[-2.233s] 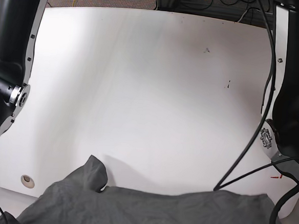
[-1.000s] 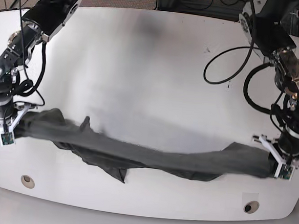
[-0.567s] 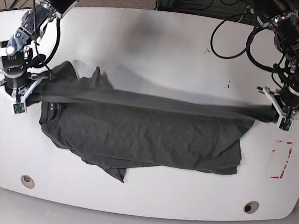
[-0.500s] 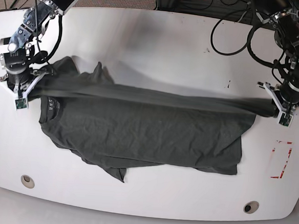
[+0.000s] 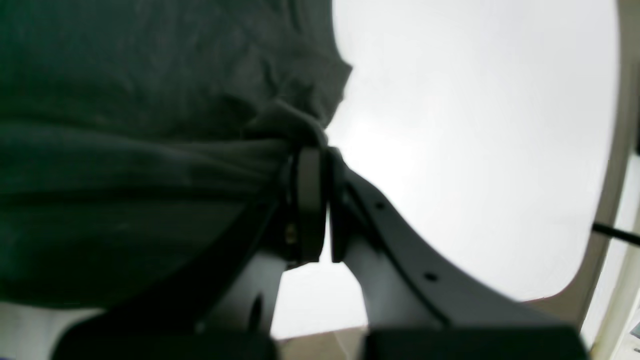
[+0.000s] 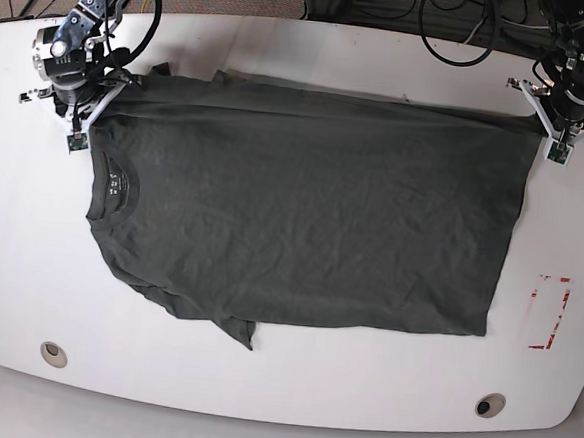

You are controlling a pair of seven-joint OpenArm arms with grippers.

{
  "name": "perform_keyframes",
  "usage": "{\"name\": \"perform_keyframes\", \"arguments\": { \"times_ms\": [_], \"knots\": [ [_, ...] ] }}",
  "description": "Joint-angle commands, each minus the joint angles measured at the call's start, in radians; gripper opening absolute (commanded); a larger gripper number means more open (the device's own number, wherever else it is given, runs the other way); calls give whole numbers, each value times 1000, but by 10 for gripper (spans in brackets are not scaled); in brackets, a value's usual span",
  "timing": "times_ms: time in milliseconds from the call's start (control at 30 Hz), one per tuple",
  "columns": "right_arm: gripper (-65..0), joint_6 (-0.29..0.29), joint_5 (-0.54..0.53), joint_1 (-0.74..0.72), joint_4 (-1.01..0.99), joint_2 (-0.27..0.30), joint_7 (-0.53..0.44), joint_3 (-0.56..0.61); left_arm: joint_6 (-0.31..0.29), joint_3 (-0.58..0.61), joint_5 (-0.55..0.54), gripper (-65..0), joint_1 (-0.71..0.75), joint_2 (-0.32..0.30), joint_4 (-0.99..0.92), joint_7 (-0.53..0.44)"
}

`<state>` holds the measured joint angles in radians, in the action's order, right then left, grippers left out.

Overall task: Layout the t-shirt on the table in an organized manner, then fold the t-shirt properly
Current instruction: 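Fling the shirt forward and lay it flat, dragging grippers back, then hold the shirt edge with both grippers and drag it slightly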

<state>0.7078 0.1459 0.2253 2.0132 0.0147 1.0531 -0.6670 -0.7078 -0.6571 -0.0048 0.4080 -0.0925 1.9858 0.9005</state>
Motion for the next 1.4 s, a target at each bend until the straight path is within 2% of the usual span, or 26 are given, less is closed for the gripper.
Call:
{"name": "perform_keyframes", "arguments": {
  "times_ms": [0, 167, 367, 700, 867, 1100, 1367],
  "knots": [
    [-650, -10, 13, 23, 21, 14, -10, -7, 10, -8, 10, -647, 38, -14, 14, -7],
    [-650, -10, 13, 62, 21, 12, -10, -7, 10, -39, 12, -647, 93, -17, 11, -7],
    [-650, -10, 13, 76, 21, 12, -10, -7, 10, -49, 12, -647, 88, -20, 10, -7],
    [-650, -10, 13, 13, 14, 14, -10, -4, 10, -14, 52, -647, -142, -23, -12, -8],
    [-650, -10, 13, -22, 11, 14, -10, -1, 10, 61, 113, -647, -231, -69, -32, -7],
    [-650, -10, 13, -82, -18, 14, -10, 0, 10, 107, 114, -647, -295, -80, -90, -7],
    [-650, -10, 11, -151, -72, 14, -10, 0, 10, 110, 114, -647, -350, -123, -222, -8]
  ]
}}
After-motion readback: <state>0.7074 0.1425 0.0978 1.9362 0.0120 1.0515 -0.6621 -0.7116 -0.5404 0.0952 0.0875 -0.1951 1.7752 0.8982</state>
